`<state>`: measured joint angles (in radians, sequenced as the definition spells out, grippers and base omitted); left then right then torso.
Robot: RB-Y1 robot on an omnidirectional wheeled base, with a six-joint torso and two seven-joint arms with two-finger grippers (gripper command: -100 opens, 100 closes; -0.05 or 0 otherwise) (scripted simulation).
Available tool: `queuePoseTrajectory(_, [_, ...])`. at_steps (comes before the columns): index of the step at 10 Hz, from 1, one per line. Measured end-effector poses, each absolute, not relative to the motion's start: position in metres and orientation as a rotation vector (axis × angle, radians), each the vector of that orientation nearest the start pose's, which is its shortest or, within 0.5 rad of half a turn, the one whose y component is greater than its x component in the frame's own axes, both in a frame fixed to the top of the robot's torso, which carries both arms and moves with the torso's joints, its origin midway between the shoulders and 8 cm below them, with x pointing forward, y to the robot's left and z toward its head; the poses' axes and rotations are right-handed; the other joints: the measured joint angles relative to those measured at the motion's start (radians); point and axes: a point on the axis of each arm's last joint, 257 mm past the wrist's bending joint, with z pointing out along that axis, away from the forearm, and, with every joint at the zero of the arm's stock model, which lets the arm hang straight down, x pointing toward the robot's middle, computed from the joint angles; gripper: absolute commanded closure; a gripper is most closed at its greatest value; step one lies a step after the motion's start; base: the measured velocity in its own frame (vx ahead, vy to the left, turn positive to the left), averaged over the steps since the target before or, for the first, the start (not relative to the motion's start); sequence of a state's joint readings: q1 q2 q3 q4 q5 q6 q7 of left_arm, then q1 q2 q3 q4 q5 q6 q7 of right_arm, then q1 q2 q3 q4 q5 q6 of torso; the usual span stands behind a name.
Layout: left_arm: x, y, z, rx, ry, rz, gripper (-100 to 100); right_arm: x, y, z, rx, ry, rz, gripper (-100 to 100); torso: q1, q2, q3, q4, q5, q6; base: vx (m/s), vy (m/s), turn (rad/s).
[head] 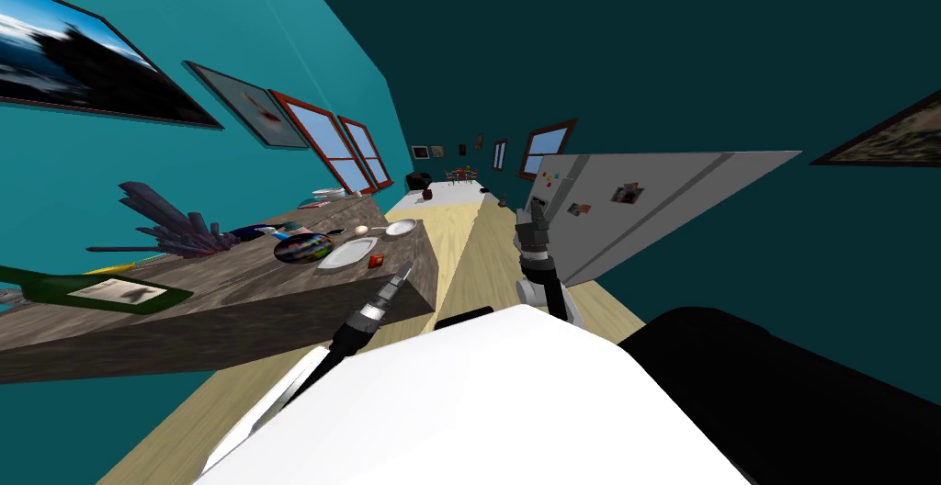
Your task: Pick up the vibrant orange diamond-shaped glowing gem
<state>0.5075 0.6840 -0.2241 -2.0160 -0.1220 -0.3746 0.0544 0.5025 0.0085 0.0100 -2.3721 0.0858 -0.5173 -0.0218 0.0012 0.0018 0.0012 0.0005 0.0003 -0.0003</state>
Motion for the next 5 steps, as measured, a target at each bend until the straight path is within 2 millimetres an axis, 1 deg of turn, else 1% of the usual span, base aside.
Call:
queuePoseTrajectory(1, [0.354,0.214,-0.205,-0.409,1.626,-1.168,-100,0.322,-0.262,0.066,0.533,0.575,1.299,0,0.0,0.0,0.0,0.0,0.0,0.0,-0.023,0.008,-0.027])
queuePoseTrajectory(2, [0.352,0.216,-0.212,-0.4,1.657,-1.154,-100,0.322,-0.262,0.066,0.533,0.575,1.299,0,0.0,0.0,0.0,0.0,0.0,0.0,-0.022,0.006,-0.062])
queuePoseTrajectory(3, [0.352,0.222,-0.224,-0.392,1.706,-1.128,-100,0.322,-0.262,0.066,0.533,0.575,1.299,0,0.0,-0.001,0.0,0.0,0.0,0.0,-0.026,0.013,-0.088])
queuePoseTrajectory(4, [0.351,0.234,-0.246,-0.392,1.767,-1.089,-100,0.322,-0.262,0.066,0.533,0.575,1.299,0,0.0,-0.001,0.0,0.0,0.0,0.0,-0.019,0.015,-0.029])
queuePoseTrajectory(5, [0.346,0.236,-0.255,-0.384,1.801,-1.069,-100,0.322,-0.262,0.066,0.533,0.575,1.299,0,0.0,-0.001,0.0,0.0,0.0,0.0,-0.014,0.012,-0.062])
